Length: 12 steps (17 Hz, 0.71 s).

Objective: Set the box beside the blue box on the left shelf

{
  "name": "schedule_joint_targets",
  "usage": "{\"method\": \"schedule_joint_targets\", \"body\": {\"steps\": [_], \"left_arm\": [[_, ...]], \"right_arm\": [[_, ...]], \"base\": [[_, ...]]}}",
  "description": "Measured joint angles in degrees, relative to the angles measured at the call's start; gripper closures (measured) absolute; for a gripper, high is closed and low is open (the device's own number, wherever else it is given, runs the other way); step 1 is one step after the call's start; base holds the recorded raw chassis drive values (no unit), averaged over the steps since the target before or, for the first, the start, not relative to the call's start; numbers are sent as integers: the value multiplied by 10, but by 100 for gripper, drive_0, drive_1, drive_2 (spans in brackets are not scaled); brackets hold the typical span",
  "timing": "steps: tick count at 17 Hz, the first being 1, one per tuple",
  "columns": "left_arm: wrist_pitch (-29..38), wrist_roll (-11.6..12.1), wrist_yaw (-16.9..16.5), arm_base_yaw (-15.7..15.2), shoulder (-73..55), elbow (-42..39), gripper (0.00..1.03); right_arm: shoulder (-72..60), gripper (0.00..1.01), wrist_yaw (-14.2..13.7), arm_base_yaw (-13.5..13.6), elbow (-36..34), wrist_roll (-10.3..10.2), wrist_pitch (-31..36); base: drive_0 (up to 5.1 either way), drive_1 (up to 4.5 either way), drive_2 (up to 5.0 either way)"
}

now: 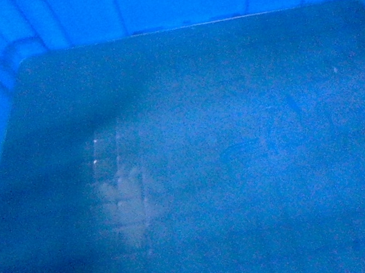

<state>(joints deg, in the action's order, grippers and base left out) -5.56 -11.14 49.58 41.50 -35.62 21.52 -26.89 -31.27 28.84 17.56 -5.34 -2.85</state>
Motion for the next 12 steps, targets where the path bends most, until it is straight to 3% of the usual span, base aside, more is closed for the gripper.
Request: {"method": "schedule_joint_targets", "body": {"steps": [12], "left_arm": [[0, 0, 0, 0, 0, 0, 87]], "right_arm": [[0, 91, 0, 0, 0, 0, 0]], "base": [[0, 0, 0]]}}
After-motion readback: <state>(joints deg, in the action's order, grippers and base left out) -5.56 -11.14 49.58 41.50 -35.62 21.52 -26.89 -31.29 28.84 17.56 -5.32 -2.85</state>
